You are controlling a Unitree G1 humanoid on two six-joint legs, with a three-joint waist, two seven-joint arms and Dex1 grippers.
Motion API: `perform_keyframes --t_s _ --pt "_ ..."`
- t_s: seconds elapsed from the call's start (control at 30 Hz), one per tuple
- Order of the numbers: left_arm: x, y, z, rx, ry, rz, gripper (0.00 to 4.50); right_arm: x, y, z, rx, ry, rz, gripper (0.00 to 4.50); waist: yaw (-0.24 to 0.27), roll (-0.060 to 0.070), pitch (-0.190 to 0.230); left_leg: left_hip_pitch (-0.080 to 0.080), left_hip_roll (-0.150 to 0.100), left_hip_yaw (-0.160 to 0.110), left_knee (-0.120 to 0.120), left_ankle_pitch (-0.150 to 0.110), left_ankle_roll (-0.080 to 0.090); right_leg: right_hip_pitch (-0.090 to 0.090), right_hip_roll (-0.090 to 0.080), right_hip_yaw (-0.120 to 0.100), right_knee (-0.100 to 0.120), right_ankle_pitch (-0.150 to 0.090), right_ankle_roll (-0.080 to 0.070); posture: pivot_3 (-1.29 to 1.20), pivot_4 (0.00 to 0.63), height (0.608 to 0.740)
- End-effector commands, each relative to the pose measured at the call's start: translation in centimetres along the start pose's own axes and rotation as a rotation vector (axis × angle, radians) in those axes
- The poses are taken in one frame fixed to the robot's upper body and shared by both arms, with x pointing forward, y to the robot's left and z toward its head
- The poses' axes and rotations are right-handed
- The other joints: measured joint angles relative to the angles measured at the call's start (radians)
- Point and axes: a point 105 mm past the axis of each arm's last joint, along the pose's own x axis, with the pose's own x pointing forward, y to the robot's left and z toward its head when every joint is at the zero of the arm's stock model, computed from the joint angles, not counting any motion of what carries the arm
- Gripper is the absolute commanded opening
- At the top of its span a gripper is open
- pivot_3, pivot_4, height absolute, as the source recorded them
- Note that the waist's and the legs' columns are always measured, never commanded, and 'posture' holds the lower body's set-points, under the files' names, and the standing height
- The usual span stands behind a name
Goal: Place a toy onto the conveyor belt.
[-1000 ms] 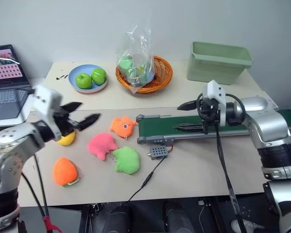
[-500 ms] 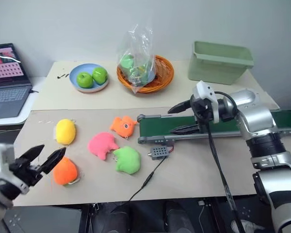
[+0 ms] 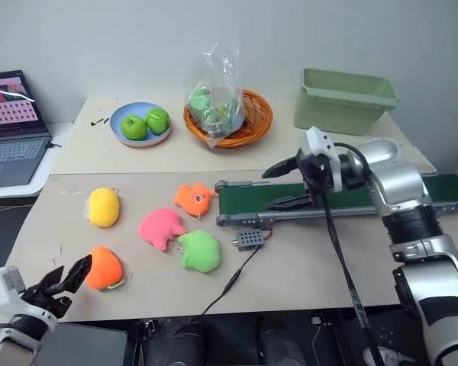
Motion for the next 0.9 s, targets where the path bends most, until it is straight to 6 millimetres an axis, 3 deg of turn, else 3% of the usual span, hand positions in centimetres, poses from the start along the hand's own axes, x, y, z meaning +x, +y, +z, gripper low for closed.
perform_keyframes --t_s 0.03,0.43,0.7,0.83,0.9 --pt "-1.3 1.7 0.8 -0.135 -0.039 0.016 4.47 -1.6 -0.4 1.3 -0.062 0.006 -0.049 4.5 -0.002 0.0 0.0 0.0 0.0 0.0 0.0 0.0 0.0 0.0 0.0 0.0 0.0 0.0 0.0 0.0 0.15 0.74" --pt "0.5 1.3 -1.0 -0.248 0.038 -0.007 4.47 -2.2 -0.4 1.9 -0.072 0.019 -0.085 4.5 0.002 0.0 0.0 0.0 0.0 0.001 0.0 0.0 0.0 0.0 0.001 0.0 0.0 0.0 0.0 0.0 0.15 0.74" --pt "0.8 3.5 -3.7 -0.394 0.121 0.109 4.47 -2.6 -0.6 1.6 -0.084 0.047 -0.12 4.5 -0.003 0.0 0.0 0.001 0.0 0.001 0.0 0.0 0.0 0.001 0.001 0.001 0.0 0.0 0.0 0.0 0.15 0.74" --pt "1.0 3.5 -3.9 -0.415 0.126 0.113 3.15 -2.7 -0.6 1.4 -0.087 0.059 -0.129 4.5 -0.001 0.0 0.0 0.002 0.0 0.001 0.0 0.0 0.0 0.001 0.001 0.001 0.0 0.0 0.0 0.0 0.15 0.74" --pt "1.2 3.2 -3.9 -0.419 0.127 0.1 2.28 -2.7 -0.6 1.5 -0.089 0.06 -0.131 4.5 0.001 0.0 0.0 0.001 0.0 0.001 0.0 0.0 0.0 0.001 0.001 0.001 0.0 0.0 0.0 0.0 0.15 0.74"
